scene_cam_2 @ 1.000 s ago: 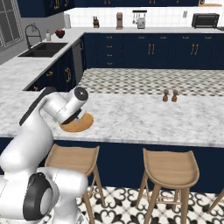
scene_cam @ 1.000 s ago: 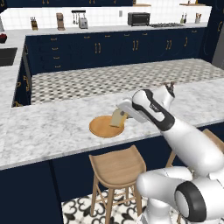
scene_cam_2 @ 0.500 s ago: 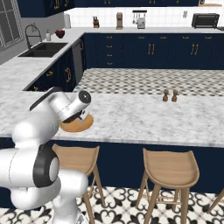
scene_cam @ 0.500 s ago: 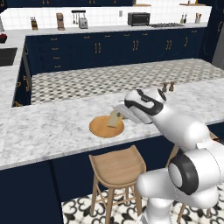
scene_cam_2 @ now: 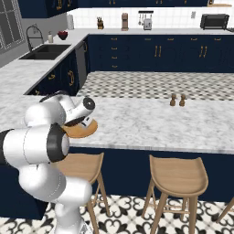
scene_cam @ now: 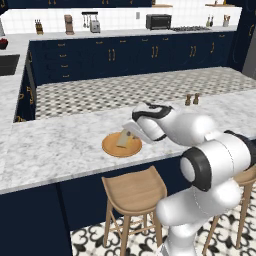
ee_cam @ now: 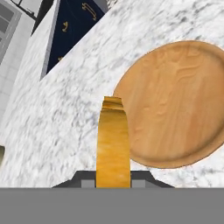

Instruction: Start the toaster. Once the lever pops up, take the bread to the plate on the dining counter.

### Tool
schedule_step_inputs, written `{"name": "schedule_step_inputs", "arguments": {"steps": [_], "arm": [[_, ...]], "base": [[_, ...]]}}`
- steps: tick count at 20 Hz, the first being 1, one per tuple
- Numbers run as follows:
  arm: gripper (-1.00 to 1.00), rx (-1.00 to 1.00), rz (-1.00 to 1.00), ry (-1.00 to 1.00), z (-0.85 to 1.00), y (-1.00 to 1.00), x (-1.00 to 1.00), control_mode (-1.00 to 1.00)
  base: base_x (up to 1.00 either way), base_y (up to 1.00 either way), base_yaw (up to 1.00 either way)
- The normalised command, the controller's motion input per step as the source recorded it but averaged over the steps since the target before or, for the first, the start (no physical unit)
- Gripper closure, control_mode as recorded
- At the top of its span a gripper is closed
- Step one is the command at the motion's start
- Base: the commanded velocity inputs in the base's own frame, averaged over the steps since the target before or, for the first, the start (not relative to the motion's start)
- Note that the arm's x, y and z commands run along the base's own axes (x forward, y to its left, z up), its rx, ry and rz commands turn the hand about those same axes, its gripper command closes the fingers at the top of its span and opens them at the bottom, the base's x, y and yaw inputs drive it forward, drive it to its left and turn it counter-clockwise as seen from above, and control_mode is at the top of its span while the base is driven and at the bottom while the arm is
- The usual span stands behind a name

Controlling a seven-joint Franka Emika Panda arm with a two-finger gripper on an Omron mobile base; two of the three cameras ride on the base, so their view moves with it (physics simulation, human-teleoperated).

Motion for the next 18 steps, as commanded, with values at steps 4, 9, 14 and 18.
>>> {"name": "schedule_step_inputs", "arguments": {"steps": [4,9,14,18], "arm": [[1.0,0.0,0.0,0.0,-0.28,0.05,0.47,-1.0],[1.0,0.0,0.0,0.0,-0.3,0.01,0.4,-1.0],[1.0,0.0,0.0,0.0,-0.28,0.0,0.35,-1.0],[1.0,0.0,0.0,0.0,-0.25,0.0,0.27,-1.0]], "base": [[0.0,0.0,0.0],[0.0,0.0,0.0],[0.0,0.0,0.0],[0.0,0.0,0.0]]}}
